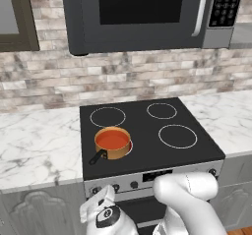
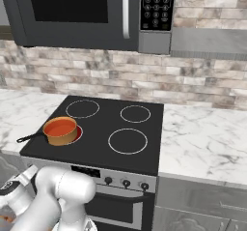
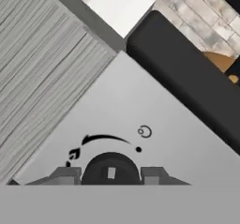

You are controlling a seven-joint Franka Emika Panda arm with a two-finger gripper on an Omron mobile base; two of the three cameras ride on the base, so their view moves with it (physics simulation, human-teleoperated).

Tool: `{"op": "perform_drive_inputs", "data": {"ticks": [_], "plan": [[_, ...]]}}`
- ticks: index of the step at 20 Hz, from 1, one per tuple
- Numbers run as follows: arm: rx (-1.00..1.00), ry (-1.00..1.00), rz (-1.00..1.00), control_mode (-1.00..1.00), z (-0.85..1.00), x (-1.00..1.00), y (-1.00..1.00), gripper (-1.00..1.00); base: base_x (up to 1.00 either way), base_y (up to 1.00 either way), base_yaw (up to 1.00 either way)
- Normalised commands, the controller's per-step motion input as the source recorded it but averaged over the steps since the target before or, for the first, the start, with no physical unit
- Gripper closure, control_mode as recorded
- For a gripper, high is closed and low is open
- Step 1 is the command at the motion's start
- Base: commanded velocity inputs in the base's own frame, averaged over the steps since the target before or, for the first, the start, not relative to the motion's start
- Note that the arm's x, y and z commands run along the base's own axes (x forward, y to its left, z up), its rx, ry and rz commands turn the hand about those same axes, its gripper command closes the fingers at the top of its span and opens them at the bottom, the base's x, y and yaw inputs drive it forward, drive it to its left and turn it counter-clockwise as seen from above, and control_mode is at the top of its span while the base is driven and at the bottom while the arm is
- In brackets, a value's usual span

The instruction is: Wait until the marinara sauce is simmered to a deep red color and then turn off the stove.

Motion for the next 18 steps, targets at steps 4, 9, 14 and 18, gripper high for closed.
{"op": "perform_drive_inputs", "data": {"ticks": [4, 9, 14, 18], "plan": [[0.38, -0.25, -0.08, -1.0, -0.28, -0.07, -0.13, 1.0, 0.0, 0.0, 0.0], [0.34, -0.25, -0.08, -1.0, -0.32, -0.05, -0.1, 1.0, 0.0, 0.0, 0.0], [0.33, -0.25, -0.07, -1.0, -0.37, -0.05, -0.1, 1.0, 0.0, 0.0, 0.0], [0.31, -0.22, -0.09, -1.0, -0.31, -0.01, -0.11, 1.0, 0.0, 0.0, 0.0]]}}
